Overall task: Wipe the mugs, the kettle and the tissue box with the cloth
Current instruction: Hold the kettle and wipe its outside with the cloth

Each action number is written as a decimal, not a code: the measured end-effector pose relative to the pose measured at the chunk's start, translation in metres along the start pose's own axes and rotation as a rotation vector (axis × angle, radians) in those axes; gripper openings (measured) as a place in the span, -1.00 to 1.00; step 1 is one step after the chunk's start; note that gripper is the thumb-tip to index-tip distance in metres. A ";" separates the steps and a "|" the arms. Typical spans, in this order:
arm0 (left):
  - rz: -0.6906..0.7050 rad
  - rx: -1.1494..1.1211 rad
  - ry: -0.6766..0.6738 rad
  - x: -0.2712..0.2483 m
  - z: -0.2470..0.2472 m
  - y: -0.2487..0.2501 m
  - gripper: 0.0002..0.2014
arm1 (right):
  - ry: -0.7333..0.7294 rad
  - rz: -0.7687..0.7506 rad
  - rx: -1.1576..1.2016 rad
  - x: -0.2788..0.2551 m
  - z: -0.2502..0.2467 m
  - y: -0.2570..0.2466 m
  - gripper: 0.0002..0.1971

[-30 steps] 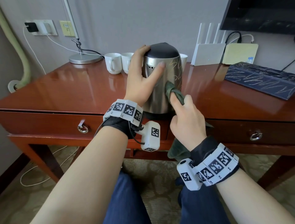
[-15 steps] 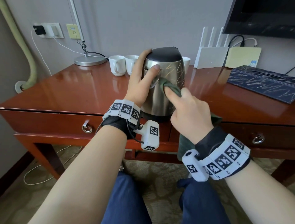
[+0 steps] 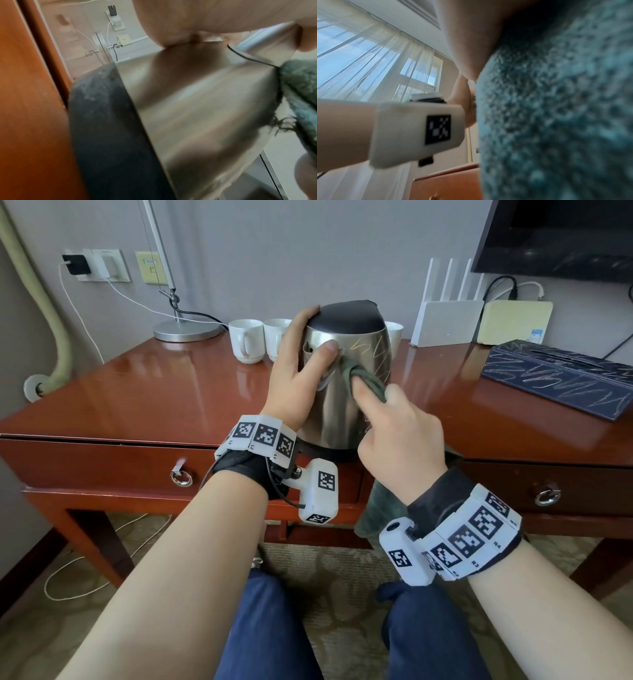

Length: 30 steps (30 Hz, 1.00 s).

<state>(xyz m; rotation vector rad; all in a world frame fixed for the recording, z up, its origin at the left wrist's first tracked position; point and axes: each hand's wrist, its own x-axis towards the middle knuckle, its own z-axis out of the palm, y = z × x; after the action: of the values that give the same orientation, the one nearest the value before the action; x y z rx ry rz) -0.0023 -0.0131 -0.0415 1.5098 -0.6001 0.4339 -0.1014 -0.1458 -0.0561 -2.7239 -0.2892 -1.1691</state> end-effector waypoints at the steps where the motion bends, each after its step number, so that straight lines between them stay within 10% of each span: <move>1: 0.005 -0.001 0.002 -0.001 0.000 0.000 -0.42 | 0.008 0.015 -0.005 0.001 -0.001 0.003 -0.35; 30: 0.019 -0.011 0.018 0.000 0.005 0.003 -0.40 | -0.036 0.065 0.039 -0.016 0.009 0.011 -0.34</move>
<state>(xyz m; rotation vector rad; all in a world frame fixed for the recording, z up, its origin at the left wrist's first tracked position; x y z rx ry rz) -0.0042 -0.0178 -0.0396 1.4896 -0.6018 0.4582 -0.1037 -0.1560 -0.0747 -2.7013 -0.2237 -1.0866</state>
